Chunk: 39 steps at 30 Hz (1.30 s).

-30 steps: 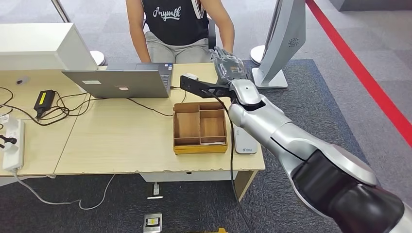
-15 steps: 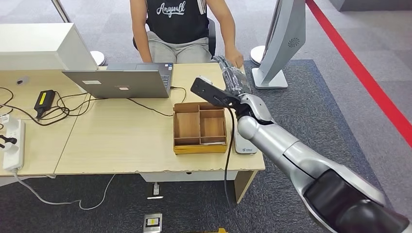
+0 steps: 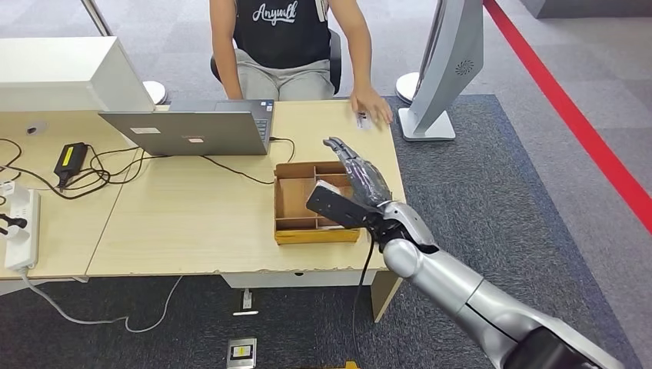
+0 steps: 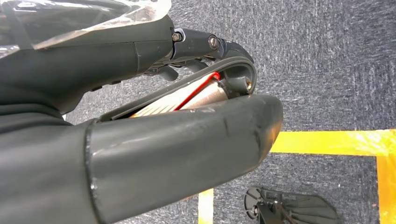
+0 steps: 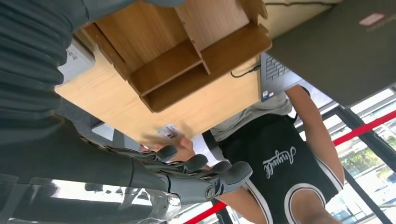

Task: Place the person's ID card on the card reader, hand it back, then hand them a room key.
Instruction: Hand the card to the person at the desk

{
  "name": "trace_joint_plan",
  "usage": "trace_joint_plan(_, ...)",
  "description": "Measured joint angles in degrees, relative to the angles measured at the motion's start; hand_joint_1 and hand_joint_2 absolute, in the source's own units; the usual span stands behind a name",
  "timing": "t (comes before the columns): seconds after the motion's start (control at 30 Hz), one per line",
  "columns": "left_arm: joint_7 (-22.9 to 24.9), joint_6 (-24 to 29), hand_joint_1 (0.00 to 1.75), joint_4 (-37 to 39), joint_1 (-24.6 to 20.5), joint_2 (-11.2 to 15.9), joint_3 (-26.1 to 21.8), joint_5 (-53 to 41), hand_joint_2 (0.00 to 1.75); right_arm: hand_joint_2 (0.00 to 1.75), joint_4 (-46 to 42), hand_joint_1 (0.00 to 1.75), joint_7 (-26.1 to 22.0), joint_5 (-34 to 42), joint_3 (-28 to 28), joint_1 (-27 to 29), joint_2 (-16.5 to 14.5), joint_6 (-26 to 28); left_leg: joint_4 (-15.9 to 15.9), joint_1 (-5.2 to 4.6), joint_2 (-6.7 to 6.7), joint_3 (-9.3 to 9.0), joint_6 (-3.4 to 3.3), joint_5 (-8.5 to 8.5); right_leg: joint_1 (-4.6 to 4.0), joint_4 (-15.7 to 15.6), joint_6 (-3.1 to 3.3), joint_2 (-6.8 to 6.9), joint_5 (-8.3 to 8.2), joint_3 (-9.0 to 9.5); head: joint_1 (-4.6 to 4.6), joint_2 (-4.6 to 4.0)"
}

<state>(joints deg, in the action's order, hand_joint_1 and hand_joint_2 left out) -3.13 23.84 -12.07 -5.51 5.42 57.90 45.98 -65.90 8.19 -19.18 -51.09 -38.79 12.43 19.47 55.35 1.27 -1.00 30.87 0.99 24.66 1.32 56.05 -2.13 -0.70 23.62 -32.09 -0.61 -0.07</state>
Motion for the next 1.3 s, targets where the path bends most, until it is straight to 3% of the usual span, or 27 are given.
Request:
trace_joint_plan(0.2,0.0,0.3,0.00,0.0,0.1,0.0,0.0,0.4,0.00,1.75,-4.7,0.00,0.3,-2.1,1.2,6.1,1.9,-0.3,0.0,-0.01,0.00,0.04,0.00,0.01,0.01,0.0,0.00,0.00,0.00,-0.01,0.01,0.00)
trace_joint_plan(0.4,0.1,0.3,0.00,0.0,0.1,0.0,0.0,0.5,0.00,1.75,-7.3,0.00,0.6,-3.0,1.9,8.6,3.2,-0.7,0.0,0.00,0.01,0.03,0.00,0.01,0.00,0.0,0.01,0.00,0.01,-0.03,0.01,0.00)
trace_joint_plan(0.5,0.2,0.3,0.00,0.0,0.1,0.0,0.0,0.5,0.00,1.75,-8.2,0.00,2.5,-7.3,1.9,9.7,3.7,-1.1,0.0,0.00,0.01,0.03,0.00,0.01,0.00,0.0,0.01,0.00,0.00,-0.03,0.01,-0.01)
trace_joint_plan(0.87,1.1,0.0,0.00,0.0,0.0,0.0,0.0,0.2,0.00,1.75,-11.0,0.00,12.3,-26.9,1.3,11.8,4.6,-4.8,0.0,0.00,0.01,0.05,0.00,0.01,0.01,0.0,0.00,0.00,0.01,-0.03,0.01,0.00)
trace_joint_plan(1.3,1.2,0.0,0.00,0.0,-0.1,0.0,0.0,0.3,0.00,1.75,-10.0,0.00,16.2,-32.3,1.5,11.6,4.2,-5.0,0.0,0.00,0.01,0.06,0.00,0.01,0.01,0.0,0.00,0.00,0.01,-0.02,0.00,0.00)
